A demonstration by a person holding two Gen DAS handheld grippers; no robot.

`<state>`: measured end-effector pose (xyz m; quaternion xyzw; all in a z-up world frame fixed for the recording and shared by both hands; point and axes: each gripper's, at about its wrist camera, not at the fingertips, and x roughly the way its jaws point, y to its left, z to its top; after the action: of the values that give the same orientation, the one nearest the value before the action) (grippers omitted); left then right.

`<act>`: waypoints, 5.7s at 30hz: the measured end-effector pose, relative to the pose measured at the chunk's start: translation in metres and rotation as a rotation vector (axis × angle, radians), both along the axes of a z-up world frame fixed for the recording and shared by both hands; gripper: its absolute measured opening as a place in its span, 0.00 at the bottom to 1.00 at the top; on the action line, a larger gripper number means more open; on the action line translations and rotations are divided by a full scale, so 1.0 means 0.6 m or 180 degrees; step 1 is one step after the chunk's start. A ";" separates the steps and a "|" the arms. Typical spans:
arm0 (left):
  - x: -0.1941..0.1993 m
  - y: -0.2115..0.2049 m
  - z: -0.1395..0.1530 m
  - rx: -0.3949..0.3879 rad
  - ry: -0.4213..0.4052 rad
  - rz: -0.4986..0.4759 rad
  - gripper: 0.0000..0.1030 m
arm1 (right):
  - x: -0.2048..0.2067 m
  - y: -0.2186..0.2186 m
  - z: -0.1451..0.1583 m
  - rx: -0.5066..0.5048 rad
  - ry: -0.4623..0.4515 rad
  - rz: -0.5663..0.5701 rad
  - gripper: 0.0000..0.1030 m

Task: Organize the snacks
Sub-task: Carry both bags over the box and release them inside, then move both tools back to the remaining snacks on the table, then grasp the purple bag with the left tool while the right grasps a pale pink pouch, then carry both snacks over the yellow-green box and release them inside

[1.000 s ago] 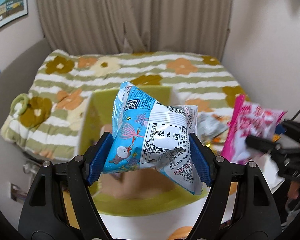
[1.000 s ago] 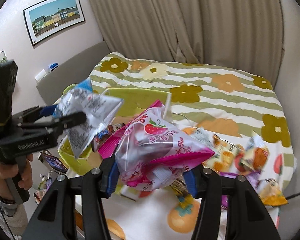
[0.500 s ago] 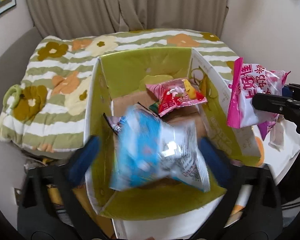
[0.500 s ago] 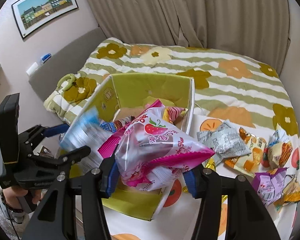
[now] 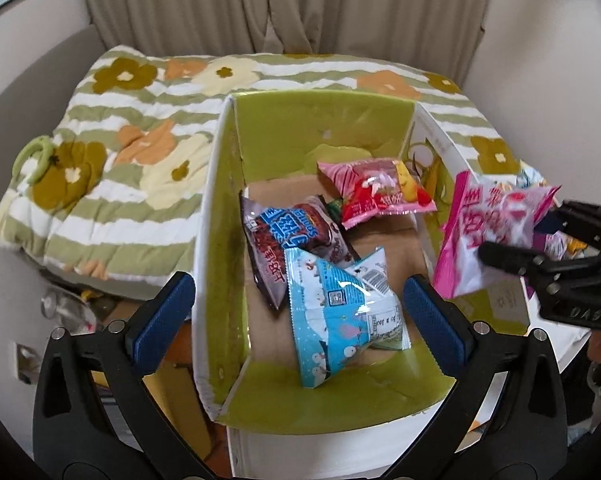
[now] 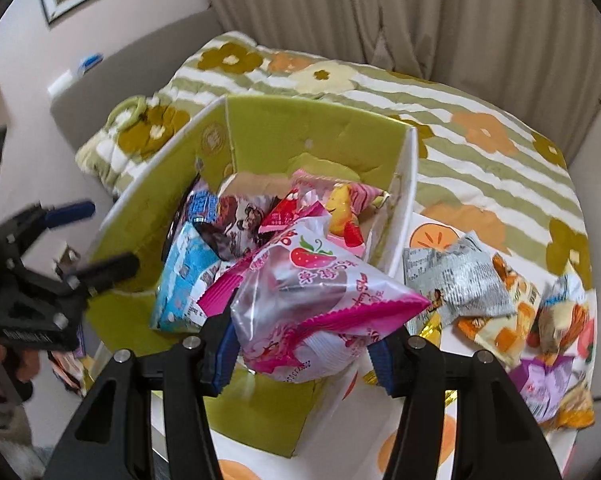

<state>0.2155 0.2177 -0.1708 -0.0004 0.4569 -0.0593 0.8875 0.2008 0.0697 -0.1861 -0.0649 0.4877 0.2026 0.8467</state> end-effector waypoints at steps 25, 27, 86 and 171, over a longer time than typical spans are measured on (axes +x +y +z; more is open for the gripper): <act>-0.032 0.002 0.036 0.0106 -0.0146 0.0059 1.00 | -0.050 0.004 0.021 0.0063 -0.0288 -0.0005 0.99; -0.042 -0.004 0.044 0.0106 -0.0180 0.0038 1.00 | -0.063 -0.002 0.030 0.0085 -0.0330 -0.0067 0.99; 0.028 -0.784 -0.178 0.1312 0.0451 -0.3175 1.00 | -0.209 -0.510 -0.149 0.0219 0.0399 -0.2365 0.99; 0.167 -0.107 0.091 0.0367 0.0006 -0.0058 0.69 | 0.038 -0.147 0.121 0.0526 -0.0561 -0.0421 0.67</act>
<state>0.3155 0.1535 -0.1160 0.0548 0.4604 -0.0409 0.8851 0.2236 -0.0186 -0.1133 0.0198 0.3963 0.1794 0.9002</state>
